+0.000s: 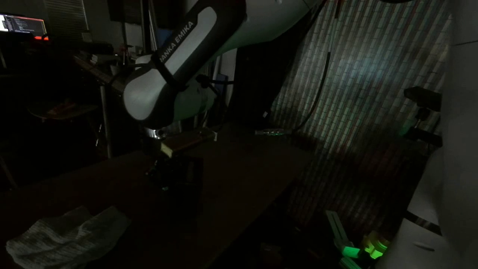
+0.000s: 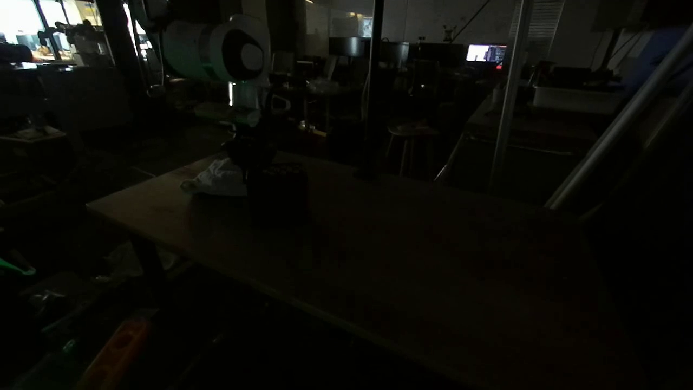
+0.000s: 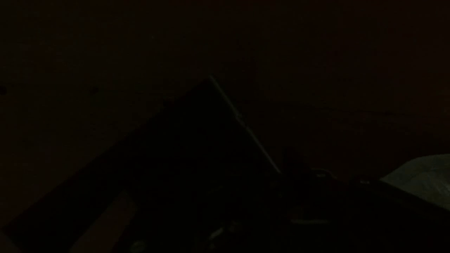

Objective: Put the towel in the box then remove the towel and fold it.

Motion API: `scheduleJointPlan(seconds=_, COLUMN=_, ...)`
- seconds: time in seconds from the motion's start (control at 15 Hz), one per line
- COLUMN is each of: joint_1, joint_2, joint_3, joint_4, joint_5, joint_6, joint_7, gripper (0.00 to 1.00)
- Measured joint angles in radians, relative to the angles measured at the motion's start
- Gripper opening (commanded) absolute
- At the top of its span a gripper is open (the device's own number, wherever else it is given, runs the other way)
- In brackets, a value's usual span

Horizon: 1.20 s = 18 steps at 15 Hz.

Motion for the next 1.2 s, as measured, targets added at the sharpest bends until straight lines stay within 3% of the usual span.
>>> scheduleJointPlan(seconds=0.47, joint_1=-0.056, joint_2=-0.021, joint_3=-0.013, joint_4=0.028, joint_5=0.108, joint_6=0.01, joint_7=-0.019, gripper=0.05)
scheduleJointPlan(seconds=0.73, joint_1=-0.029, joint_2=-0.017, joint_3=-0.037, joint_4=0.097, joint_5=0.053, joint_6=-0.055, joint_7=0.117, gripper=0.05)
scheduleJointPlan(seconds=1.0, joint_1=0.019, joint_2=0.006, joint_3=-0.074, joint_4=0.169, joint_5=-0.059, joint_6=-0.207, joint_7=0.307, gripper=0.05)
scheduleJointPlan(seconds=1.2, joint_1=0.038, joint_2=0.041, joint_3=-0.075, joint_4=0.228, joint_5=-0.068, joint_6=-0.279, joint_7=0.371, gripper=0.05)
